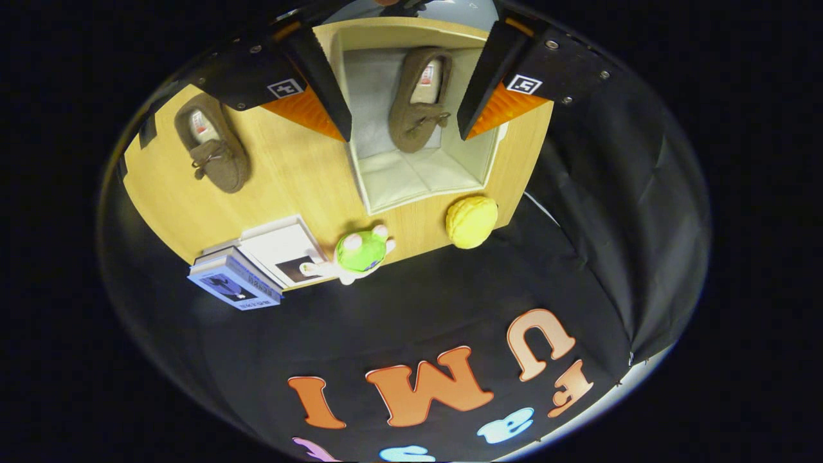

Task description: Open the storage box then place both shoes into the box .Put the left shoe in first, then the right shoe, with the right side of both shoes facing outward in a uniform manner.

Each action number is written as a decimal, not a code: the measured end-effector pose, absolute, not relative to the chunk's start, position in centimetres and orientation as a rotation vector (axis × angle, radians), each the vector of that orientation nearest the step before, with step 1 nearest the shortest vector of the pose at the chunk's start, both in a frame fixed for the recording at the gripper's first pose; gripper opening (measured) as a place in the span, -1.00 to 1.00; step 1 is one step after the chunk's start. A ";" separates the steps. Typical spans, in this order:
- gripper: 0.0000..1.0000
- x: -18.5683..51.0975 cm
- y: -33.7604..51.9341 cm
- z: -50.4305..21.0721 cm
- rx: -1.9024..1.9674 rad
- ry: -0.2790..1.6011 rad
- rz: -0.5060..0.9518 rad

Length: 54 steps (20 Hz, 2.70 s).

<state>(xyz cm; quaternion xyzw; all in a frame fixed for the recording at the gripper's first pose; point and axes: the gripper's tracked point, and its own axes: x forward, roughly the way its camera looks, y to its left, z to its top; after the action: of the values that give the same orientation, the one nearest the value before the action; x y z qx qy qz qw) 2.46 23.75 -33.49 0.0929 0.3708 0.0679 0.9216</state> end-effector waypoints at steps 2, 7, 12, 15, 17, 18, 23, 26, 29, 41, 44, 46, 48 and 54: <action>0.97 3.1 20.1 -32.9 0.154 0.722 0.108; 0.97 2.6 9.7 -33.5 0.073 0.707 0.008; 0.97 1.2 0.2 -35.7 0.032 0.726 -0.129; 0.97 0.0 -3.4 -37.8 0.022 0.756 -0.184; 0.98 -0.8 -4.5 -39.1 0.029 0.778 -0.199; 0.98 -1.2 -4.9 -39.7 0.031 0.791 -0.200; 0.97 -1.7 -5.9 -43.8 0.030 0.859 -0.195; 0.95 -1.6 -5.6 -45.8 0.039 0.894 -0.181; 0.80 -0.9 -4.9 -47.4 0.055 0.910 -0.161; -0.99 0.3 -4.3 -47.5 0.096 0.929 -0.248; -0.99 1.2 -2.2 -44.5 0.126 0.888 -0.223; -0.98 1.6 -0.8 -42.0 0.141 0.867 -0.218; -0.98 1.8 1.0 -39.3 0.151 0.853 -0.216; -0.99 2.6 8.8 -32.4 0.212 0.794 -0.126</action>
<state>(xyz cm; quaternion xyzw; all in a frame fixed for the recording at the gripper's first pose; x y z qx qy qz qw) 2.64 8.81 -32.39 0.1028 0.3858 -0.0612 0.9148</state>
